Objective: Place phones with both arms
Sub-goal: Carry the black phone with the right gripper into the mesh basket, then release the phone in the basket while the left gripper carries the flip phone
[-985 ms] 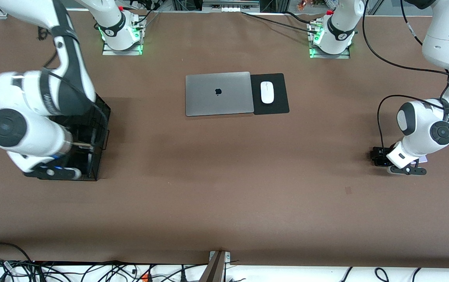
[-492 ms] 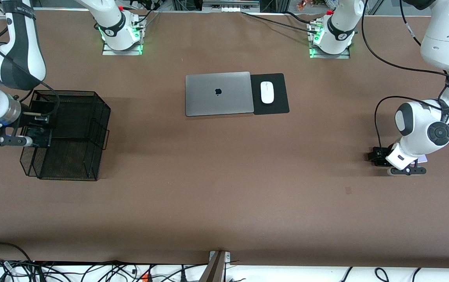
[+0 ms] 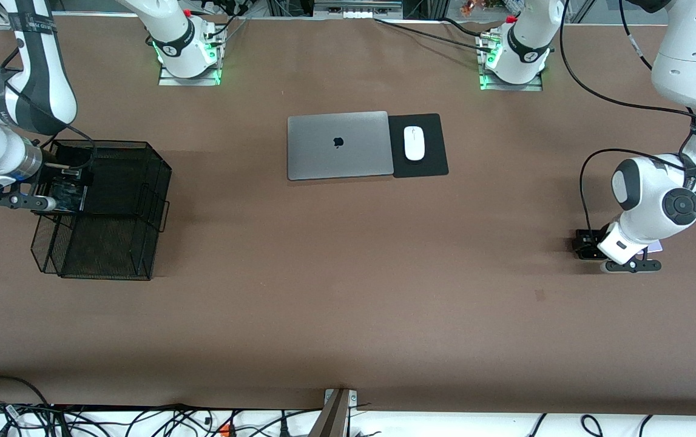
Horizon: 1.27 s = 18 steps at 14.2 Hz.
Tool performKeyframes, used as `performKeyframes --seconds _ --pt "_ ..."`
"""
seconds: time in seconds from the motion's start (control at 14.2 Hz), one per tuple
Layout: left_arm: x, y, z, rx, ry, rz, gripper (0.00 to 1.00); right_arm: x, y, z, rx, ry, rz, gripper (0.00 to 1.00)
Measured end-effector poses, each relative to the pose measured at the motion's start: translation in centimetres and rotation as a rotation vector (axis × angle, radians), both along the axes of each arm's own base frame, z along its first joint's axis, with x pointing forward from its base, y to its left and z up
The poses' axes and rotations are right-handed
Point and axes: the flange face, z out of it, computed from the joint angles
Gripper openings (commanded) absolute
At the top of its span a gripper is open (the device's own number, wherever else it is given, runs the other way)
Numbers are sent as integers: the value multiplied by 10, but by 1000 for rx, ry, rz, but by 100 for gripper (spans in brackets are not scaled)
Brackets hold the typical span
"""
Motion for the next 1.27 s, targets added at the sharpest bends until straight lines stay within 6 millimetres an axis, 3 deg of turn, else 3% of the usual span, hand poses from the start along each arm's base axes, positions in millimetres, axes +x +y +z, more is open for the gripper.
performKeyframes --seconds 0.49,0.91,1.27 --pt "4 -2 3 0 -5 -3 30 0 -3 -13 -9 -11 0 0" --pt "25 -4 38 9 33 -4 28 1 -6 -14 -12 -19 -5 0" --pt "37 -9 53 14 26 -13 28 0 -13 -18 -17 -15 -16 0"
